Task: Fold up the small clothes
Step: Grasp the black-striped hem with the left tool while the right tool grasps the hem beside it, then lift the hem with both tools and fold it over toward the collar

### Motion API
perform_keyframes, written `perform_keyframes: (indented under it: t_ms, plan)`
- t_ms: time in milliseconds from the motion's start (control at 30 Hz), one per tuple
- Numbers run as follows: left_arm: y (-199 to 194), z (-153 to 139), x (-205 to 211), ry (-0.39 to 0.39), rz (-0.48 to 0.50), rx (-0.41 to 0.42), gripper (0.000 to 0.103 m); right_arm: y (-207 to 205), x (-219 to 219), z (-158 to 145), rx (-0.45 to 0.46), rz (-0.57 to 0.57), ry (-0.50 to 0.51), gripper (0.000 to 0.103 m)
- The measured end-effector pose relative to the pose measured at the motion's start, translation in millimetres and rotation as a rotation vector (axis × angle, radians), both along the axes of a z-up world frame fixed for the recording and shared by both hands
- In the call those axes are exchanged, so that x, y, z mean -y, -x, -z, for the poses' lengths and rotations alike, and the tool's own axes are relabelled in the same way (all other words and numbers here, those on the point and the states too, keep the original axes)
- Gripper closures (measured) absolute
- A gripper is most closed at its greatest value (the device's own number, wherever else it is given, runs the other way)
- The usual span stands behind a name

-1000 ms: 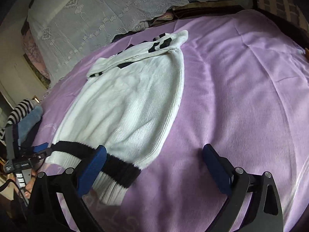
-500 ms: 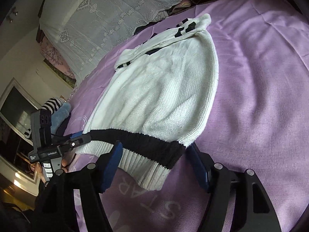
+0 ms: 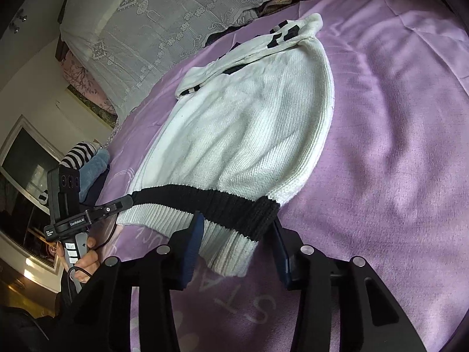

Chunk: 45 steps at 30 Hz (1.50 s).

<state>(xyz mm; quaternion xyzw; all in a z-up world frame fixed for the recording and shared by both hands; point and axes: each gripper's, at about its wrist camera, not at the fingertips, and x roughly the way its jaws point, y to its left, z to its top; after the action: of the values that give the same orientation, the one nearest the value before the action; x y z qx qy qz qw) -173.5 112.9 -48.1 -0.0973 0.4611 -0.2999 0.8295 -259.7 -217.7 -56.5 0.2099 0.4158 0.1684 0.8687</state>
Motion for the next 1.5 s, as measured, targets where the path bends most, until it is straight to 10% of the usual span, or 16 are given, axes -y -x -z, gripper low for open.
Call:
perform_keyframes:
  t_ms: [100,133,233,400,567,833,1033,1500]
  plan:
    - [-3,2,0,0.019,-0.024,0.002,0.074,0,-1,0,0.006,0.021,0.018,0.068]
    - [-4,2,-2,0.031,-0.033,0.000,0.082,1,2,0,0.002,0.034,0.002,0.085]
    - [1,-8,-9,0.047,-0.071,0.029,0.085,8,11,-11,0.027,0.058,-0.043,0.092]
    - [18,-33,2,-0.065,-0.077,0.136,0.085,16,3,-29,0.052,0.027,0.035,0.092]
    - [7,5,-2,-0.051,-0.086,0.025,0.081,11,10,6,-0.043,0.033,0.006,0.091]
    - [15,0,4,-0.059,-0.058,0.043,0.051,14,8,5,-0.033,0.015,-0.029,0.076]
    - [15,0,7,-0.057,-0.049,0.062,0.079,14,6,4,-0.012,0.017,-0.009,0.084]
    - [10,-48,2,-0.012,-0.069,0.166,0.085,18,10,-46,0.146,0.047,-0.037,0.091]
